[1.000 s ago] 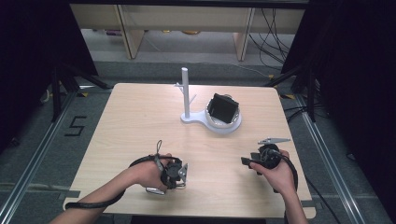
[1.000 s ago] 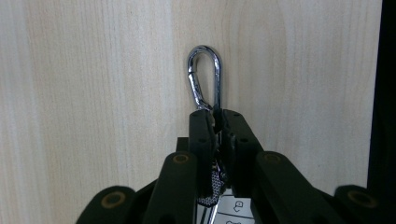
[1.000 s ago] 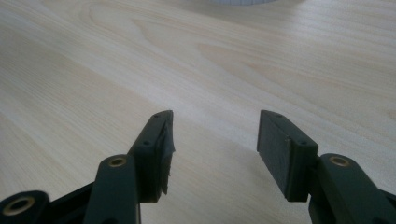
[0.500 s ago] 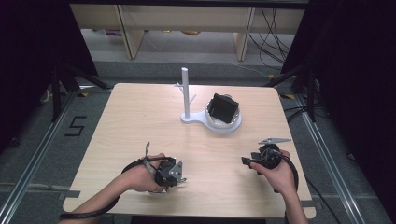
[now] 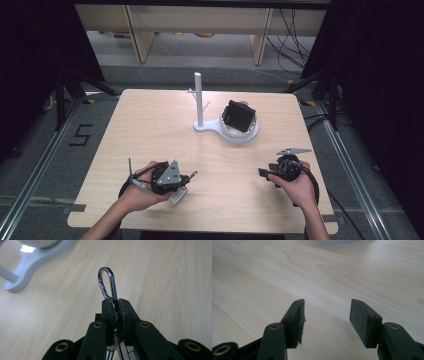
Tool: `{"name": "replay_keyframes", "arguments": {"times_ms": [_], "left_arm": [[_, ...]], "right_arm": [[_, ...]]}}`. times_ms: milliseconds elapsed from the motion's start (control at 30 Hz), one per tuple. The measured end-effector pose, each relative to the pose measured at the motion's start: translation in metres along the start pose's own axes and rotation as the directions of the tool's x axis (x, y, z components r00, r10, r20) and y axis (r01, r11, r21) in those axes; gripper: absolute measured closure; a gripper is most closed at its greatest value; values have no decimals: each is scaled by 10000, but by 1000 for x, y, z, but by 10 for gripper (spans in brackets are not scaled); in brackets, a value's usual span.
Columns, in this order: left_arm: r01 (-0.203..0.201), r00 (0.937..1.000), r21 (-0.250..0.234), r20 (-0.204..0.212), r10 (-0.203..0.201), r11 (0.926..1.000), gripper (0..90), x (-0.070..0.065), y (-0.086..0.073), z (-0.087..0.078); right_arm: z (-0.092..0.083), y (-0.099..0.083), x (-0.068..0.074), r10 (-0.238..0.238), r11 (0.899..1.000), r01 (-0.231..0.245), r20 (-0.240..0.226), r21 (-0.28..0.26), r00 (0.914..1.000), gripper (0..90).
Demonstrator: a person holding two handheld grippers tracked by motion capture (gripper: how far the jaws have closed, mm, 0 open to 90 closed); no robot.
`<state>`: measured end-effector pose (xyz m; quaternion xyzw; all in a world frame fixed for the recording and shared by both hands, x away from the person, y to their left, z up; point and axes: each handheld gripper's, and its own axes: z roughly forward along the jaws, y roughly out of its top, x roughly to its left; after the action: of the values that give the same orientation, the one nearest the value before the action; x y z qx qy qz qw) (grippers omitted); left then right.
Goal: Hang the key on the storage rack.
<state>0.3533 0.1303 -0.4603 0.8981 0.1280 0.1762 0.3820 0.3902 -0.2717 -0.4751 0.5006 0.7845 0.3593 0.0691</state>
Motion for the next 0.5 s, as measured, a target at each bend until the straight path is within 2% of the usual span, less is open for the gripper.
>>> {"name": "replay_keyframes", "arguments": {"times_ms": [33, 67, 133, 167, 200, 233, 267, 300, 333, 367, 400, 467, 500], "left_arm": [[207, 9994, -342, -261, -216, 9992, 833, 1, -1, -1], [350, 9988, -371, -328, -362, 9987, 833, 2, -2, -3], [777, 9936, -919, -750, -847, 9927, 833, 2, -5, -4], [1005, 9911, -1034, -770, -1087, 9895, 834, 3, -7, -4], [1024, 9893, -1024, -939, -1121, 9895, 833, 3, -9, -5], [1189, 9836, -1168, -1216, -1330, 9860, 834, 3, -11, -5], [1369, 9796, -1205, -1308, -1524, 9832, 834, 3, -12, -4], [1551, 9731, -1530, -1465, -1776, 9760, 834, 3, -14, -4], [1734, 9677, -1706, -1532, -2000, 9700, 834, 4, -15, -4], [1820, 9638, -1752, -1634, -2109, 9676, 834, 4, -16, -6], [1917, 9574, -2022, -1769, -2283, 9604, 834, 5, -18, -6], [1999, 9477, -2299, -2015, -2476, 9524, 834, 6, -20, -9], [2088, 9405, -2560, -2119, -2655, 9439, 834, 6, -20, -9]], "right_arm": [[0, 0, 0, 25, 10000, -25, 3, -16, 10000, 468], [0, 0, 0, 23, 10000, -23, 24, -31, 10000, 469], [0, 0, 0, 19, 10000, -19, 52, -76, 10000, 469], [0, 0, 0, 23, 10000, -22, 140, -55, 9999, 469], [0, 0, -1, -409, 9990, 417, 590, -131, 9974, 469], [0, 0, -1, -318, 9994, 325, 469, -152, 9984, 469], [-1, 0, 1, 20, 9999, -28, 513, 143, 9987, 469], [-2, 0, 2, 84, 9999, -91, 476, 145, 9988, 469], [-1, 0, 2, -30, 10000, 27, 494, 56, 9988, 469], [-1, 0, 1, -62, 10000, 61, 496, 20, 9988, 469], [-1, -1, 1, -57, 10000, 57, 503, 8, 9987, 469], [0, -1, 1, -33, 9999, 38, 427, -124, 9991, 469], [0, -1, 1, -22, 10000, 26, 425, -88, 9991, 469]]}}
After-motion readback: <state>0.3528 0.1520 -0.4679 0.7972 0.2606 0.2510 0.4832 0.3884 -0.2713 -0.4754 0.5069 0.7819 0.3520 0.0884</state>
